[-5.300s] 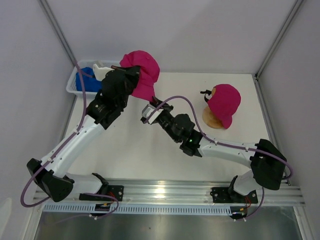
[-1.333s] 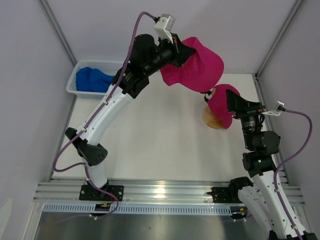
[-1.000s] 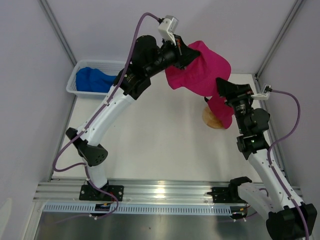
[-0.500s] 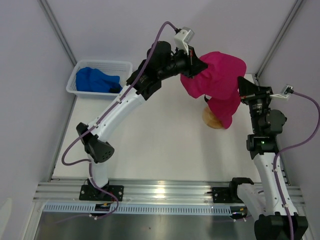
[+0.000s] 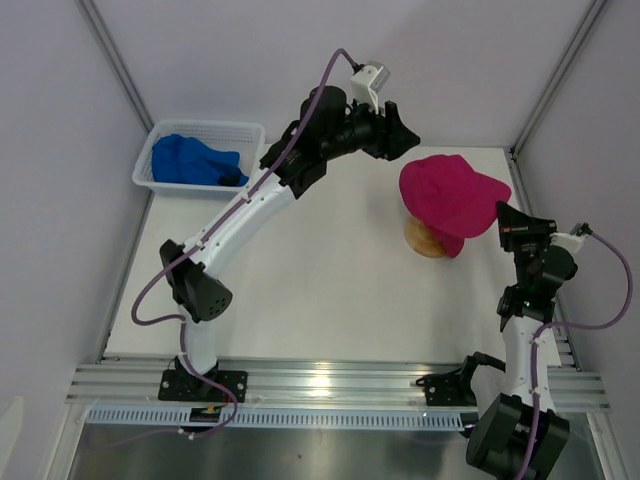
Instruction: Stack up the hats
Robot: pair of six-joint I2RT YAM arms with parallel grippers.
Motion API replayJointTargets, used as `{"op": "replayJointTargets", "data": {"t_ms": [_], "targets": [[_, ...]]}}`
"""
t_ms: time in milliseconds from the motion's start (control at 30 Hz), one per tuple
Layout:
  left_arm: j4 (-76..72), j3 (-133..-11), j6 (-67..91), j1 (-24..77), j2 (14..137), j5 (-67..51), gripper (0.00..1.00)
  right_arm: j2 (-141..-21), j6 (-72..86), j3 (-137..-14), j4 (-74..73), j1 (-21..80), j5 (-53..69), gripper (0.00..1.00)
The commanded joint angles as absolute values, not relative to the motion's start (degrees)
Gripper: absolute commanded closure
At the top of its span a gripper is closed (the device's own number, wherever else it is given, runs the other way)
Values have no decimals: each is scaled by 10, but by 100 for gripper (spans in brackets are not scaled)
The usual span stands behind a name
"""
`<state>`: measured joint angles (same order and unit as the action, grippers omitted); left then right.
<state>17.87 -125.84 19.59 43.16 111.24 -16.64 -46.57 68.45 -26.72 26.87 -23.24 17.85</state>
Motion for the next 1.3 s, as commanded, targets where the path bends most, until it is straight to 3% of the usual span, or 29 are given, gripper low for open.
{"op": "replayJointTargets", "data": {"t_ms": [0,267,700,1267], "targets": [[165,-1229,211,404,1093,-158,42,-456,688,-263,322,-235,199,100],[105,-1070,256,360,1063,-142,42,-459,644,-239,273,-238,139,100],[105,-1046,263,342,1104,-196,45,-502,672,-128,350,-261,93,100],[105,-1018,241,342,1121,-257,50,-700,590,-145,431,-260,223,100]]}}
